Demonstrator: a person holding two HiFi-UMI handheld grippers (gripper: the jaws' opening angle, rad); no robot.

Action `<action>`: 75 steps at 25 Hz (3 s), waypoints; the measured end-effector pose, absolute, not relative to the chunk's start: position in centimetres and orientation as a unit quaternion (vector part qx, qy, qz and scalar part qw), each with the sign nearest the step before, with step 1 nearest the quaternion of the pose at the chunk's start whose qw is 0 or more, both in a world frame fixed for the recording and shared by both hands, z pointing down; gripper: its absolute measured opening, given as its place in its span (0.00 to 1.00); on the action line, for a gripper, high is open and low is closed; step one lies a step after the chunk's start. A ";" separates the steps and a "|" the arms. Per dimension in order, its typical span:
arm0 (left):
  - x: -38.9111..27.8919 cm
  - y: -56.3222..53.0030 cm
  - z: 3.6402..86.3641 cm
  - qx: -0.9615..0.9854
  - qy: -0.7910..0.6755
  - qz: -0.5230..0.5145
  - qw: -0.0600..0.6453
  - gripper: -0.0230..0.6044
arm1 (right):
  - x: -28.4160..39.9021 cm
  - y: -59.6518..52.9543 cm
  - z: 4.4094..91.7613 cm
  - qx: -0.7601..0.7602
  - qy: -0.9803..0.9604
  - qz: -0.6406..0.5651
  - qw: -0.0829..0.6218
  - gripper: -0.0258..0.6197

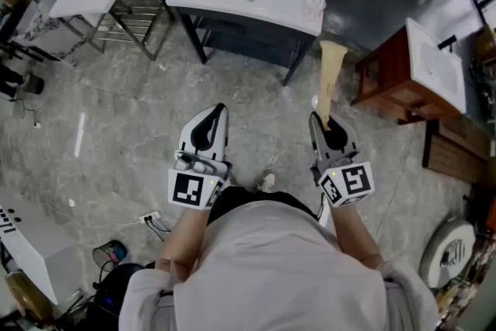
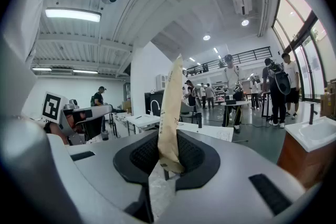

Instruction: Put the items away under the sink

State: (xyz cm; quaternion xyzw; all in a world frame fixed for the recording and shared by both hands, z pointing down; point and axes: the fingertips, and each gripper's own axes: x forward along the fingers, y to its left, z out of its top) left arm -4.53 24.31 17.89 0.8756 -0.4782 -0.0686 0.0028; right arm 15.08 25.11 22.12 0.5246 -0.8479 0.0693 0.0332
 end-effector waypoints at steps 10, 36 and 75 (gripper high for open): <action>-2.7 25.4 18.7 0.861 -0.506 -0.058 0.006 0.04 | 17.2 25.1 23.7 0.501 -0.861 0.088 0.027 0.17; -5.9 17.3 18.8 0.848 -0.525 -0.072 -0.008 0.04 | 15.1 17.4 21.5 0.491 -0.870 0.033 0.022 0.17; -11.1 -3.7 22.1 0.876 -0.473 -0.074 0.049 0.04 | 7.6 -1.8 22.6 0.527 -0.847 0.046 0.051 0.17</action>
